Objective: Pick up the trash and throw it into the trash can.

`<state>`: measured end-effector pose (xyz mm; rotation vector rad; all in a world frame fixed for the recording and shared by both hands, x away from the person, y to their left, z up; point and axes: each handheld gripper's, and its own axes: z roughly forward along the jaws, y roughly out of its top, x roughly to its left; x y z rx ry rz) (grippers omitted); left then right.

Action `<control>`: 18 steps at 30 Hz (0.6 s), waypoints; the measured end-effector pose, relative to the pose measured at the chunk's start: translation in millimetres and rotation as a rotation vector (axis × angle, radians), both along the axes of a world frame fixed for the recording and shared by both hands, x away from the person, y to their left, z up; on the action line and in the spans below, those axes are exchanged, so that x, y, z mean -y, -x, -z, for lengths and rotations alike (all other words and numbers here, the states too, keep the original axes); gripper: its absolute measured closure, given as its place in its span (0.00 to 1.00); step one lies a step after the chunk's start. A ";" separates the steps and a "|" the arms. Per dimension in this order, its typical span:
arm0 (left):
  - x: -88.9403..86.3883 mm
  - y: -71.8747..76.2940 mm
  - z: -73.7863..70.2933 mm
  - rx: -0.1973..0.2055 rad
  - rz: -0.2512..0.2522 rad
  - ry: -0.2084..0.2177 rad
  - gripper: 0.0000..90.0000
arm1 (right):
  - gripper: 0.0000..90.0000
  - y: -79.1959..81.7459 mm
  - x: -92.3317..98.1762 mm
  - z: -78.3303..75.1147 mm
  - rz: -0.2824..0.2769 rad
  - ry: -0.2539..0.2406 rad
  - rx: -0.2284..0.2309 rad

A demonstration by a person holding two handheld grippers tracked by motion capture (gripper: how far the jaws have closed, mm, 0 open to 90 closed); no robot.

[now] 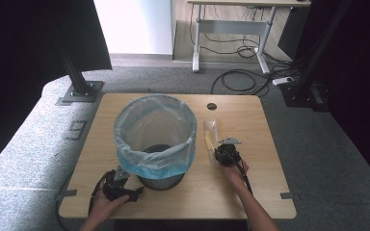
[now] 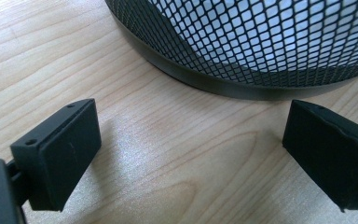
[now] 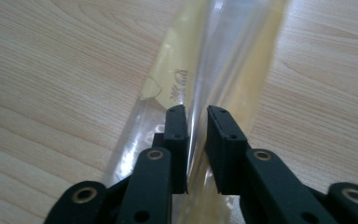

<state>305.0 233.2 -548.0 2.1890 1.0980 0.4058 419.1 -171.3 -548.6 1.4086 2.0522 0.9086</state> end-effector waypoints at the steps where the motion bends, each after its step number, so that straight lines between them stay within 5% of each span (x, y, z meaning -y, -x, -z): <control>1: 0.0 0.0 0.0 0.000 0.001 0.000 0.05 | 0.90 -0.1 0.8 0.1 -0.001 0.001 0.001; 6: 0.1 0.0 0.0 0.000 0.002 0.000 0.05 | 0.97 -0.9 6.5 -0.3 -0.001 -0.035 -0.009; 18: 0.3 0.1 0.1 0.001 0.006 0.001 0.05 | 0.98 6.8 26.7 -19.3 -0.027 -0.189 0.060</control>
